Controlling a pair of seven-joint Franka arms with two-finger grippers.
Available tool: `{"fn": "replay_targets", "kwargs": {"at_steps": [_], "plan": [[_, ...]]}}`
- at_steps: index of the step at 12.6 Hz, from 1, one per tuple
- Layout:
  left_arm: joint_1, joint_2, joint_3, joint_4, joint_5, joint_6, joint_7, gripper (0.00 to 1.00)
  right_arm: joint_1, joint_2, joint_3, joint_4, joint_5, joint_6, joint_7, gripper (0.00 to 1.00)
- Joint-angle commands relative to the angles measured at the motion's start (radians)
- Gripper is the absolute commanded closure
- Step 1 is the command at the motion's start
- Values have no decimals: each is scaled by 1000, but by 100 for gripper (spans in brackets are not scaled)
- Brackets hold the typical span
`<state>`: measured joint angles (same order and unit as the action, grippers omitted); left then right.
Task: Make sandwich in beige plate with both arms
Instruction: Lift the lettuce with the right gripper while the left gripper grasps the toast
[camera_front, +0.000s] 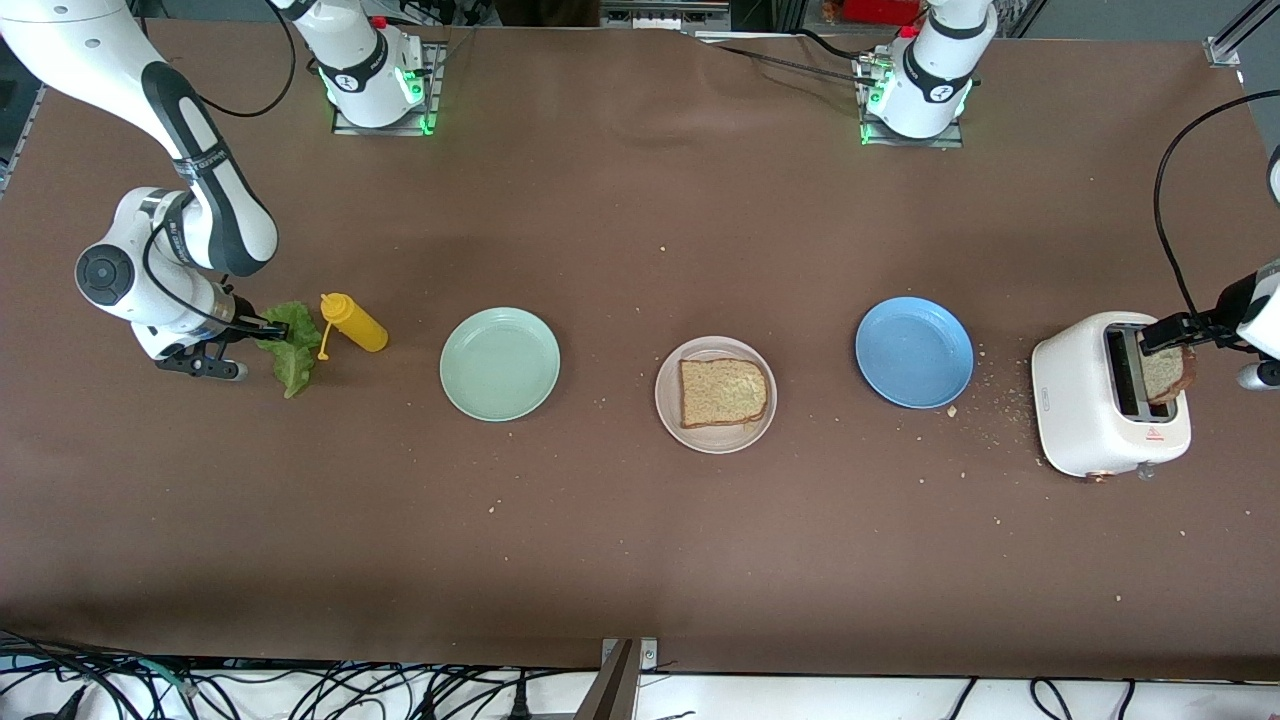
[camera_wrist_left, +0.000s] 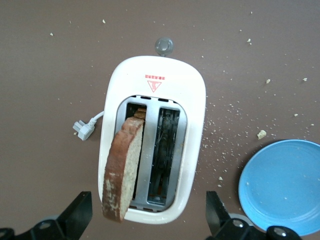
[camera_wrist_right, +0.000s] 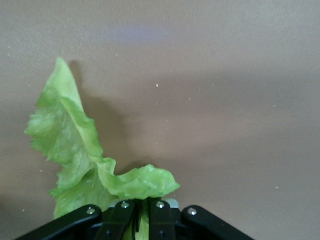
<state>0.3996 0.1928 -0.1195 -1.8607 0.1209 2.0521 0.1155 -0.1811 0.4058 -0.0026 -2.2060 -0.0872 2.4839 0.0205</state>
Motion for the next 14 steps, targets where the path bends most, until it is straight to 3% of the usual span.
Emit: {"fn": "replay_targets", "kwargs": {"at_steps": [1,7,10,14], "plan": [[41,-26,-12,-35,36,37,67,0,-20,-30,35,72,-19,-130,-13,100],[45,-18,-12,-25,36,40,69,0,-20,-45,90,394,3,-599,-2,100],[45,-7,-11,-23,36,40,69,0,-20,-45,137,579,128,-820,27,100],[58,22,-9,-5,36,62,69,0,-20,-45,252,732,259,-925,150,100]]}}
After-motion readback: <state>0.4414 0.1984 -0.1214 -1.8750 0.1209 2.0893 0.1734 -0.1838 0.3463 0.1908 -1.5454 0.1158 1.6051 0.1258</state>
